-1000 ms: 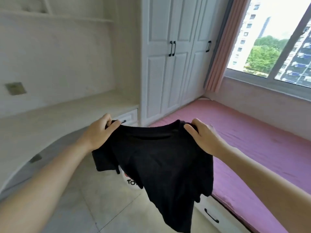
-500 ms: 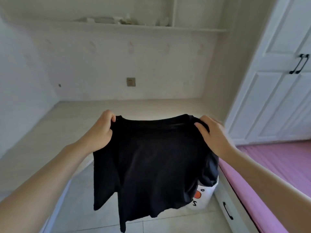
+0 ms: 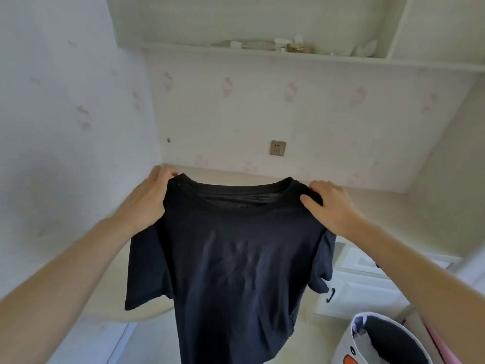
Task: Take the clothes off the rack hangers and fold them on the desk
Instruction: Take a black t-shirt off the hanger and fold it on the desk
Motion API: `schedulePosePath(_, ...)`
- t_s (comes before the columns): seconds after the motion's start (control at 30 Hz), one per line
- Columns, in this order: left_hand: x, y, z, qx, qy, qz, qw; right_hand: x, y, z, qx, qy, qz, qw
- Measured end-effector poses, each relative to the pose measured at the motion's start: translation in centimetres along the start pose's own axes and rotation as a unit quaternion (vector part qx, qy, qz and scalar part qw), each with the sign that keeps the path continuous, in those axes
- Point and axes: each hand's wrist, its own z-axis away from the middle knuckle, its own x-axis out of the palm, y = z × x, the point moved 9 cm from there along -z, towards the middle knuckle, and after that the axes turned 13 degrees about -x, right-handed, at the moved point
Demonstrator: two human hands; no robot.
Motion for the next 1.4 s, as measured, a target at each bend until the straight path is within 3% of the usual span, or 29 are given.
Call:
schedulePosePath(0.13,2.0,-5.0,-3.7,-0.043,-0.017,-0.042,0.998,5.3,0.5,-5.3,0.006,-0.105,0.003,0.994)
schedulePosePath(0.33,4.7,-11.8,-9.0,-0.147,0.012,-0.077,0.986,12.3,4.0,-13.6,0.026,-0.175,-0.013,0.984)
schedulePosePath(0.57,9.5,-16.6,-15.1,-0.322,0.017,-0.175,0.93,20.5,10.9,-25.1,0.031,-0.203,-0.007,0.979)
schedulePosePath(0.73,15.3,-20.9,-19.0,-0.477,-0.014,0.033,0.878,25.8,15.0,-31.5,0.062,-0.236,-0.055,0.968)
schedulePosePath(0.83,17.6,-21.9,-19.9,-0.54,-0.016,0.128,0.832,27.9,16.5,-33.1,0.139,-0.238,-0.172,0.946)
schedulePosePath(1.0,20.3,-22.9,-21.0,-0.555,0.02,0.286,0.781,31.5,18.2,-34.9,0.195,-0.252,-0.283,0.905)
schedulePosePath(1.13,21.7,-24.4,-21.3,-0.57,0.051,0.363,0.735,32.9,19.1,-37.1,0.15,-0.234,-0.276,0.92)
schedulePosePath(1.2,21.8,-25.0,-21.5,-0.561,0.05,0.323,0.76,33.0,19.4,-38.4,0.081,-0.225,-0.22,0.946)
schedulePosePath(1.3,21.6,-25.0,-22.3,-0.49,0.021,0.133,0.861,33.5,19.8,-39.4,0.025,-0.232,-0.159,0.959)
schedulePosePath(1.4,21.7,-24.5,-22.8,-0.434,0.034,0.027,0.9,34.2,20.1,-40.2,-0.005,-0.228,-0.118,0.967)
